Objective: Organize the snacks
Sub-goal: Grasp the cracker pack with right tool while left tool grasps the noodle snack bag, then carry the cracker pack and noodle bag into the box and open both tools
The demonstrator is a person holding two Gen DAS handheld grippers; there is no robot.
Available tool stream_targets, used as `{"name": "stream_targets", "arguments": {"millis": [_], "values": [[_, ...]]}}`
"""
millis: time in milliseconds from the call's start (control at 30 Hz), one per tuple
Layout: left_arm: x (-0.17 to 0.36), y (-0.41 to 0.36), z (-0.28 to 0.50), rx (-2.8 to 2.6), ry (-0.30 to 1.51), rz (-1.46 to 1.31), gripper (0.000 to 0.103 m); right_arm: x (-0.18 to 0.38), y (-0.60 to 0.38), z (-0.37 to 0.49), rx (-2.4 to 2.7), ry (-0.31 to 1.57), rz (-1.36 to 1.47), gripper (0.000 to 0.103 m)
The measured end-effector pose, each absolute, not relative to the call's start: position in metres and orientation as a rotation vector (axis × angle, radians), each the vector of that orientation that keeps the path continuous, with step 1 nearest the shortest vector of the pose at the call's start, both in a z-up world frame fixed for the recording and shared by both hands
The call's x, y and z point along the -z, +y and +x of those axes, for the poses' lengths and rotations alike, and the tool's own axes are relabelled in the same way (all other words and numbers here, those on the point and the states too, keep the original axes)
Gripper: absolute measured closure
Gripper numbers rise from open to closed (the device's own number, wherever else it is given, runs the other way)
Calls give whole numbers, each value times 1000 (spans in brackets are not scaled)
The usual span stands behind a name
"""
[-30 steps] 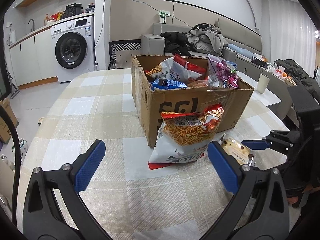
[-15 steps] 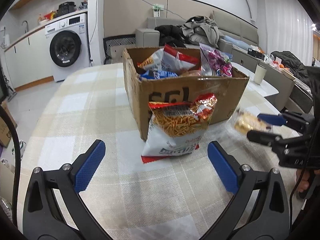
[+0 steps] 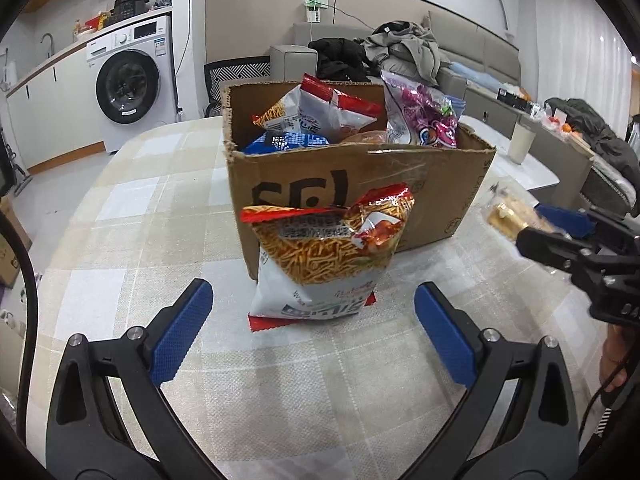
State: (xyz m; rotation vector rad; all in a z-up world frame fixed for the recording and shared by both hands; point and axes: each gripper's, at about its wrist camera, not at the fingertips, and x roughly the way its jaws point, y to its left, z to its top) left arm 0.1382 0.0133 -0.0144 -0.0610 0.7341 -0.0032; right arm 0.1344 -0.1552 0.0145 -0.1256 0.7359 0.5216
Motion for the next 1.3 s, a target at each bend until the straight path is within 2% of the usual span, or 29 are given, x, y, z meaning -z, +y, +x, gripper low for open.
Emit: {"name": "stream_targets", "arguments": {"millis": [133,367,567,667,1300], "values": [[20,4,149,0,765,-31,9,-20,-160,134,-516,731,-112,42],[31,-7,170,-1,824,-32,24,-26,-171,133,-497,720,-99,42],[36,-6,180,-18,826,-42,45,-31,-176,132,-498,712,-89,42],[35,-7,181,-8,818,-53,49,-34,-177,130,-499,706,-88,42],[-3,7,124,35,747,-84,51,-37,-173,124,-527,683,-81,42]]}}
